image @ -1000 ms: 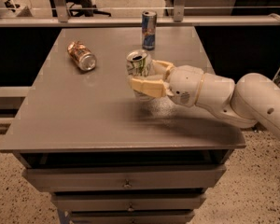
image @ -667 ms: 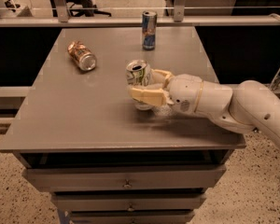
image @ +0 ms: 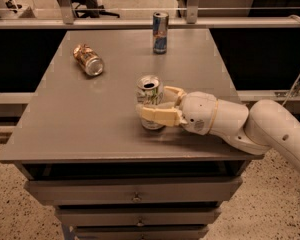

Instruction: Place 7up can upright

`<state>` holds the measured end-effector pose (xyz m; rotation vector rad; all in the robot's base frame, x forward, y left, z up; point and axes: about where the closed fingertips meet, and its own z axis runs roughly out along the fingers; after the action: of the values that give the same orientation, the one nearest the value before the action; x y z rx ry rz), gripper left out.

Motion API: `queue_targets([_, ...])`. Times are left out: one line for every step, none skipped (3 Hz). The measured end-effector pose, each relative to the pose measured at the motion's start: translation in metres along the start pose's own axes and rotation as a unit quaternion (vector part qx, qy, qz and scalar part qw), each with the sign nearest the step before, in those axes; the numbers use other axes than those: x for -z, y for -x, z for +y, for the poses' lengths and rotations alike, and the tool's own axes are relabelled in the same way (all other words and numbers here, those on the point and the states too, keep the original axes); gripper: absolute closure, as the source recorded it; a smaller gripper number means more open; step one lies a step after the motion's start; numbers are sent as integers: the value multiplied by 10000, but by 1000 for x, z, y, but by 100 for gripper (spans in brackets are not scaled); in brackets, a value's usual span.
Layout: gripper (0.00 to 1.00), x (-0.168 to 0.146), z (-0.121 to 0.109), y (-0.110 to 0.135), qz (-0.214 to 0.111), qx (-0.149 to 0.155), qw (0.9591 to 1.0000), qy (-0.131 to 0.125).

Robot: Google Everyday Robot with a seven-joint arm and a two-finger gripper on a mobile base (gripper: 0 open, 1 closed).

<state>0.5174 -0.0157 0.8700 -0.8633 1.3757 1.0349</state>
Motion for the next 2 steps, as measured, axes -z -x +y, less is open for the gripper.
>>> queue_targets([12, 8, 3, -8, 65, -53, 10000, -4])
queue_targets([0, 21, 3, -13, 237, -59, 9997, -21])
